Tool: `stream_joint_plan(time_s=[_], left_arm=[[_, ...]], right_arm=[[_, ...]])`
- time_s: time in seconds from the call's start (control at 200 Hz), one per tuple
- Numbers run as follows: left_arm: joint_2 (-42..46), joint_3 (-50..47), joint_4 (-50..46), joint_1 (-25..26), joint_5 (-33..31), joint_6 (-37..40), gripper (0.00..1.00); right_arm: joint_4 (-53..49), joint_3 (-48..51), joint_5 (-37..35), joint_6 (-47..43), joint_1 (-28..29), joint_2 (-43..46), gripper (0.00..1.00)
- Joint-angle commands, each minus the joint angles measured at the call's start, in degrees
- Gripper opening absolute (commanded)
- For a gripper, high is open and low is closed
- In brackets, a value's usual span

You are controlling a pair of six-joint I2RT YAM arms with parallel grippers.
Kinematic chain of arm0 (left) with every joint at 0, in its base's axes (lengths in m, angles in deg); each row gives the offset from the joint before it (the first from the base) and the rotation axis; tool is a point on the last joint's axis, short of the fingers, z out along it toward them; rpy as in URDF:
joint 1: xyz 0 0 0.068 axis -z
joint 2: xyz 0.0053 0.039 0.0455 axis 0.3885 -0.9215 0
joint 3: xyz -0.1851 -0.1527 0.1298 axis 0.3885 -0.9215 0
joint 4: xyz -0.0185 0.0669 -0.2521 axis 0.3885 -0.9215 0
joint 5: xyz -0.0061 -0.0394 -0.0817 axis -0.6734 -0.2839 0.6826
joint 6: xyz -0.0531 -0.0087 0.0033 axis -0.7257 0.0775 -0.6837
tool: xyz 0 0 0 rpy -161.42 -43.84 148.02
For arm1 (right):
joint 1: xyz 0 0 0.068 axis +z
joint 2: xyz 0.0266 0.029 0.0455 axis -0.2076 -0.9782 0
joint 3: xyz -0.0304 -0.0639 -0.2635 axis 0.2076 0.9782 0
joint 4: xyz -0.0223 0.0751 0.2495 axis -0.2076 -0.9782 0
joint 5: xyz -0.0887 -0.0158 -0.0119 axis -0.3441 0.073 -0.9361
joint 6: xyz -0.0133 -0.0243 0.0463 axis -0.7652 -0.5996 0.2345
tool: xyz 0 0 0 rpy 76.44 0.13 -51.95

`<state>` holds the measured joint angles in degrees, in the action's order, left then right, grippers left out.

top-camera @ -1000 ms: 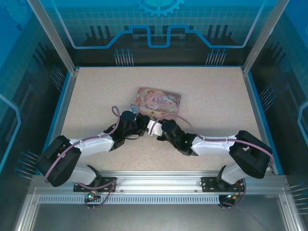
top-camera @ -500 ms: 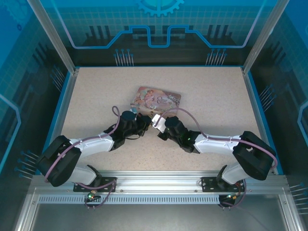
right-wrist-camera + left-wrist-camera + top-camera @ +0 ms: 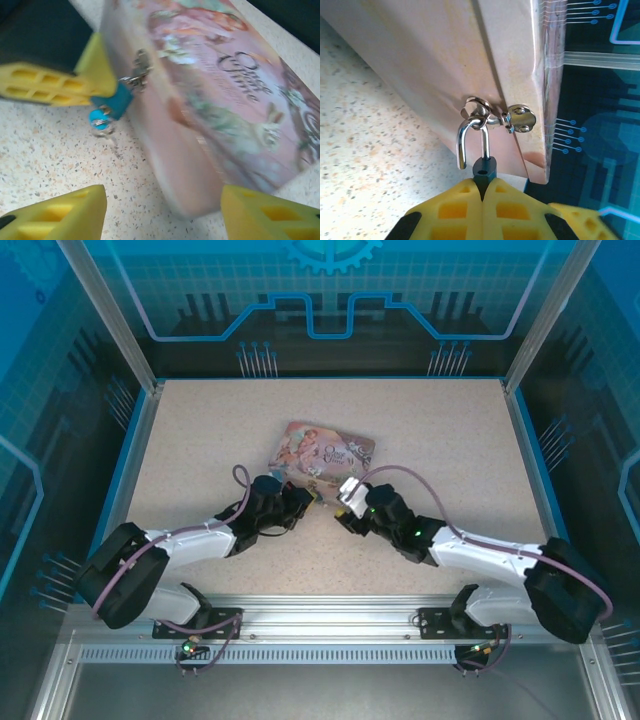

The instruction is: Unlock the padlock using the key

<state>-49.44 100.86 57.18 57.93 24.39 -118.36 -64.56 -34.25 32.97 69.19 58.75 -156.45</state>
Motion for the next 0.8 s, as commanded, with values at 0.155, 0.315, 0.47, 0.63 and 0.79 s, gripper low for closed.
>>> stream_joint_plan(time_s=[0.155, 0.315, 0.47, 0.63, 0.79], left_arm=[[-0.7, -1.5, 1.7, -0.4, -1.2, 3.0, 0.00], [-4.0, -2.1, 3.6, -0.4, -1.2, 3.4, 0.00], [-5.7, -1.8, 1.2, 0.5, -3.5, 5.5, 0.00], [-7.2, -1.5, -2.3, 0.7, -6.1, 7.3, 0.00], [-9.3, 0.5, -3.8, 0.9, -6.8, 9.0, 0.00]], right_arm=[[-13.8, -5.7, 6.4, 16.7, -9.5, 1.6, 0.72], [-14.7, -6.0, 5.5, 20.6, -10.9, 1.1, 0.74], [-17.7, -7.5, 3.9, 22.5, -11.5, -0.4, 0.74], [-19.3, -9.0, 1.9, 22.8, -11.5, -2.2, 0.74], [-19.4, -9.2, 1.6, 22.8, -11.5, -3.3, 0.74]])
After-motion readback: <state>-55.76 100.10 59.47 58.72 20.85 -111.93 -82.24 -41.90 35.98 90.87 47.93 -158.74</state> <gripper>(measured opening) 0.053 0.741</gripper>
